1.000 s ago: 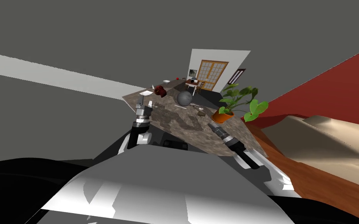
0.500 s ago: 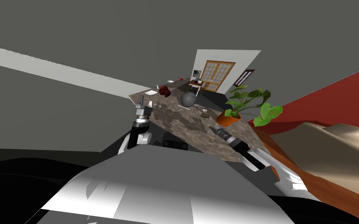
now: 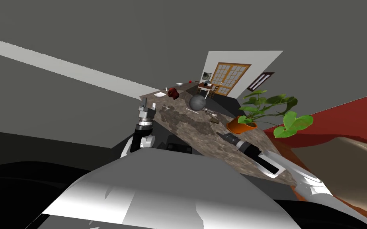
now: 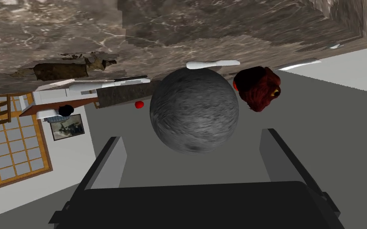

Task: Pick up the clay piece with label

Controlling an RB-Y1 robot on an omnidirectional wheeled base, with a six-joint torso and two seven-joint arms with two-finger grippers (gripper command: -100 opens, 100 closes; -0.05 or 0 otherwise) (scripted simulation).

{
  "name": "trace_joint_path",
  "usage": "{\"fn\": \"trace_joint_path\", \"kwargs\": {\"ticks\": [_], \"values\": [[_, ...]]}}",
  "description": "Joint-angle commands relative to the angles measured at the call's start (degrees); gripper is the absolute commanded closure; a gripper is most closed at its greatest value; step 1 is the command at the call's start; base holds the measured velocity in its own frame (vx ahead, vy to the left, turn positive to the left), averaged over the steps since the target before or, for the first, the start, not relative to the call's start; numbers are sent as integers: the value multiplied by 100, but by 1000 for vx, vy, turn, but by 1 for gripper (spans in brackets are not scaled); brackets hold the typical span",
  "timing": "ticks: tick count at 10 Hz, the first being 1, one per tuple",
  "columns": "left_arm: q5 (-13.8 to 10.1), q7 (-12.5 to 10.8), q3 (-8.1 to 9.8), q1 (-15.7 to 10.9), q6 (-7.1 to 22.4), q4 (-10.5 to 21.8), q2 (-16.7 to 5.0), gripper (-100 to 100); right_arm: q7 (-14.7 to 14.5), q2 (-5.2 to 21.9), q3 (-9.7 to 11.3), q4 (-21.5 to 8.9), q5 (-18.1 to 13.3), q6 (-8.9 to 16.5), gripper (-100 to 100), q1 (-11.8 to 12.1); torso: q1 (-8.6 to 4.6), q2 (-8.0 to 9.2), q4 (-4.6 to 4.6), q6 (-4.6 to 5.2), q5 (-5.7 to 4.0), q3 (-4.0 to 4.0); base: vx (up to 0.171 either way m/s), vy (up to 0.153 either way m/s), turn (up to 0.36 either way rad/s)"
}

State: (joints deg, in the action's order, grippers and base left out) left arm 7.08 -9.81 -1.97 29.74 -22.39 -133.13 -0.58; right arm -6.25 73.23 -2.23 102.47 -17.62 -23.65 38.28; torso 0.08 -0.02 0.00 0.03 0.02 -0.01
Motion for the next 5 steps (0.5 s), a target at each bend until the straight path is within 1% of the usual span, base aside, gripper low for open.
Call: {"fn": "trace_joint_path", "kwargs": {"ticks": [1, 2, 3, 4, 5], "values": [[0, 0, 0, 0, 0, 0, 0, 0, -33, 286, 85, -258, -89, 7, -100, 69, 0, 0, 0, 0, 0, 0, 7, 35, 246], [0, 0, 0, -1, 0, 0, 0, 0, -33, 458, 85, -258, -89, 7, -100, 69, 2, -2, 0, -4, 1, -1, 11, 25, 132], [0, 0, 0, 0, 0, 0, 0, 0, -65, 660, 171, -470, -167, 30, -100, 135, 0, 0, 0, 2, 0, 0, 17, 36, 254], [0, 0, 0, -1, 0, 0, 0, 0, -65, 772, 171, -470, -167, 30, -100, 135, 2, -3, -1, -4, 0, -2, 14, 20, 130], [0, 0, 0, 0, 0, 0, 0, 0, -99, 967, 271, -679, -243, 56, -100, 203, -1, -2, 0, 2, 0, -1, 14, 24, 285]]}}
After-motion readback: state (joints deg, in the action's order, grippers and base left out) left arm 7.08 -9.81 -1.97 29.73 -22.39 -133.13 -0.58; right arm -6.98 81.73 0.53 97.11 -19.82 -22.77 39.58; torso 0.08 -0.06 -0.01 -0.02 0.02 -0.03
